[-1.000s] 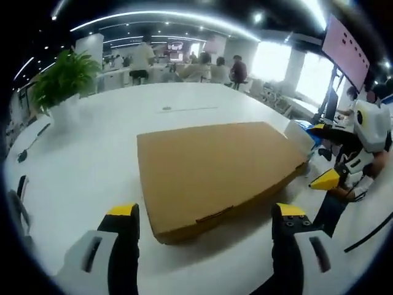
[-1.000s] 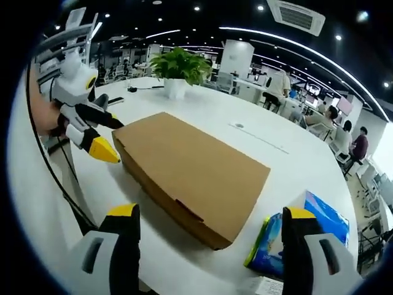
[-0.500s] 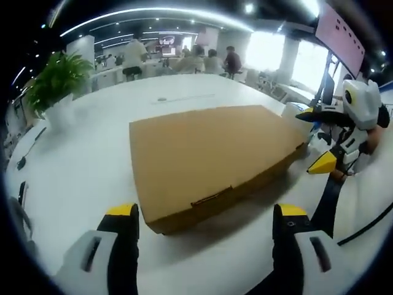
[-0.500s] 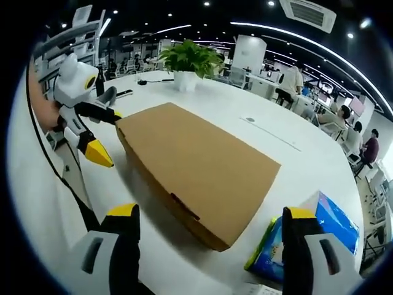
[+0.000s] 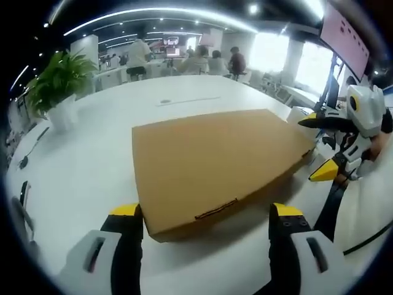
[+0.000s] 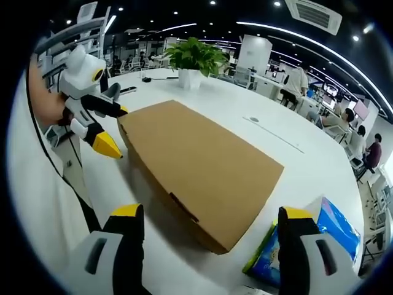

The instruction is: Operate the shoe box by opening the lid, removing the specified soft item, and placing it in the target area until the item is outside and the box remains undamaged.

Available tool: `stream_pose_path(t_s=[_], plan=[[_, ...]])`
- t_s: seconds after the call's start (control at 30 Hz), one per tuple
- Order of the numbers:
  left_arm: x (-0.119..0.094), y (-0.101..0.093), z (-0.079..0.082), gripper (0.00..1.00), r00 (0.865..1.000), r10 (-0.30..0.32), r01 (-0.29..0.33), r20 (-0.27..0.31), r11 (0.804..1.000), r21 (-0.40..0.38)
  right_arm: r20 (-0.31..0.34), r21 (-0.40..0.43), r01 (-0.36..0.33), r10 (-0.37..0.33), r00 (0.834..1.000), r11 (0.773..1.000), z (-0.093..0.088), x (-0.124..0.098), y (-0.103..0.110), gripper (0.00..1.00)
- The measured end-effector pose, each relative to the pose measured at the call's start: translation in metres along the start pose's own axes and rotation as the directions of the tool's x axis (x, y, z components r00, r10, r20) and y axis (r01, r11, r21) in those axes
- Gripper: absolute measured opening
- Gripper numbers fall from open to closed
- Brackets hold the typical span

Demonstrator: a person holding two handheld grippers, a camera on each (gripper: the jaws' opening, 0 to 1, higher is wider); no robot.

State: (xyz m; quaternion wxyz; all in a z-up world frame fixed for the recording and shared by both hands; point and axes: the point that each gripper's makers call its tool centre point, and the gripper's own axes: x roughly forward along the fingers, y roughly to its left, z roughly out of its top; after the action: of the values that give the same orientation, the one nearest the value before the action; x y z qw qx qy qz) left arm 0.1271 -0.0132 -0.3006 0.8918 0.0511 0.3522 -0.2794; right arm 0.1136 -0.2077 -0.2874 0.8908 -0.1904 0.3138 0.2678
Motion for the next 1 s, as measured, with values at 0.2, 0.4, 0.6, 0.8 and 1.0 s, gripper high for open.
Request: stream_pose_path(t_s=[0.2, 0.4, 0.6, 0.8, 1.0], plan=[[0.007, 0.001, -0.006, 0.82, 0.999, -0.02, 0.018, -0.029, 0.996, -0.086, 0.018, 0.069, 0.007, -0.008, 1.0, 0.998, 0.006, 0.009, -0.013, 0.85], [0.012, -0.001, -0.002, 0.79, 0.999, -0.026, 0.021, -0.036, 0.99, -0.138, -0.016, 0.073, -0.003, 0.004, 1.0, 0.997, -0.002, 0.018, -0.009, 0.83], [0.015, 0.007, -0.007, 0.69, 0.998, 0.002, -0.008, -0.065, 0.996, -0.091, -0.04, 0.004, 0.028, -0.028, 0.999, 1.0, -0.004, 0.022, -0.013, 0.81], [0.017, 0.007, -0.008, 0.69, 0.997, -0.01, 0.001, -0.07, 0.993, -0.12, -0.037, 0.01, 0.026, -0.025, 0.999, 1.0, -0.003, 0.023, -0.014, 0.8], [0.017, 0.007, -0.008, 0.68, 0.996, -0.008, -0.002, -0.084, 0.993, -0.116, -0.042, 0.018, 0.019, -0.019, 0.999, 1.0, -0.003, 0.022, -0.014, 0.8]])
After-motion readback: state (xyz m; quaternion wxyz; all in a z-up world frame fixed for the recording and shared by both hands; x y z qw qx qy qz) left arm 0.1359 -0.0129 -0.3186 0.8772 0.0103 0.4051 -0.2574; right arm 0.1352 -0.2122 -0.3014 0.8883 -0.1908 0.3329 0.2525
